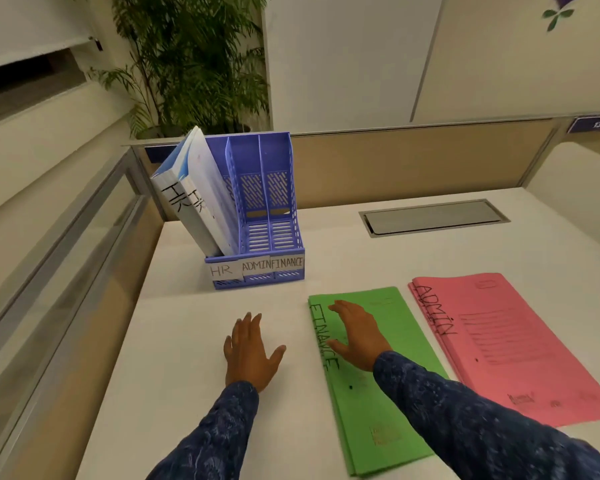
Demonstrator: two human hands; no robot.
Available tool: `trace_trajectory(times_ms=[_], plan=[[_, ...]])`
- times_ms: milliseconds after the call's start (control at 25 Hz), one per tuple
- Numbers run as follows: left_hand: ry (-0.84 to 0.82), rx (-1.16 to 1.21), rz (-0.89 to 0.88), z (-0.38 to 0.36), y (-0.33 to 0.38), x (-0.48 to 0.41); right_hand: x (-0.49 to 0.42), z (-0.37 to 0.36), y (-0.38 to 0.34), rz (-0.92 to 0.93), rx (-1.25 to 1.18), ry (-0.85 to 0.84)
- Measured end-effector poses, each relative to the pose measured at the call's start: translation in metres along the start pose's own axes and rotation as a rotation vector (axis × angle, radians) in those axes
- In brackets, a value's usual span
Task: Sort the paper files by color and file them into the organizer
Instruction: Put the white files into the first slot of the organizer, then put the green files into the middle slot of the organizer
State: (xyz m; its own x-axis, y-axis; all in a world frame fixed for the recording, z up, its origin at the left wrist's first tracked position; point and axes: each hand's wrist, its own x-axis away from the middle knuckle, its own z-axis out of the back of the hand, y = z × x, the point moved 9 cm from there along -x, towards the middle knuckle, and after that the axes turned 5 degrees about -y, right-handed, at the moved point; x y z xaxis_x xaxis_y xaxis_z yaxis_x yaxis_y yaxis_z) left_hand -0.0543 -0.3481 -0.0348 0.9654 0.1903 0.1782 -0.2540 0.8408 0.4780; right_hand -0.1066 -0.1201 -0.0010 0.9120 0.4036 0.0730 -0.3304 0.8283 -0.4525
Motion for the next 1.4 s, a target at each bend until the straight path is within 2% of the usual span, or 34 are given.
trace_trajectory(times_ms=[240,400,560,640,720,800,1040,1240,1400], plan=[[-0.238,-0.160,-0.132,-0.086,0.034,0.051,0.083,-0.021,0.079,-0.266,-0.053,-0.013],[-0.260,-0.114,-0.144,-0.108,0.052,0.068,0.121,-0.029,0.114,-0.417,-0.072,-0.029],[-0.268,-0.013,-0.143,-0.113,0.068,0.075,0.138,-0.034,0.133,-0.480,-0.056,-0.075],[-0.246,0.075,-0.156,-0.110,0.082,0.079,0.143,-0.040,0.135,-0.469,-0.030,-0.112],[-0.154,0.234,-0.159,-0.099,0.094,0.082,0.145,-0.042,0.135,-0.457,-0.030,-0.128],[-0.085,0.407,-0.105,-0.091,0.102,0.085,0.145,-0.040,0.135,-0.458,-0.052,-0.122],[-0.194,0.946,0.102,-0.098,0.120,0.086,0.143,-0.023,0.135,-0.448,-0.161,-0.082],[-0.145,1.140,0.056,-0.070,0.119,0.089,0.136,0.017,0.144,-0.489,-0.378,0.114],[-0.116,1.159,-0.059,-0.037,0.105,0.090,0.111,0.038,0.137,-0.507,-0.796,0.155]])
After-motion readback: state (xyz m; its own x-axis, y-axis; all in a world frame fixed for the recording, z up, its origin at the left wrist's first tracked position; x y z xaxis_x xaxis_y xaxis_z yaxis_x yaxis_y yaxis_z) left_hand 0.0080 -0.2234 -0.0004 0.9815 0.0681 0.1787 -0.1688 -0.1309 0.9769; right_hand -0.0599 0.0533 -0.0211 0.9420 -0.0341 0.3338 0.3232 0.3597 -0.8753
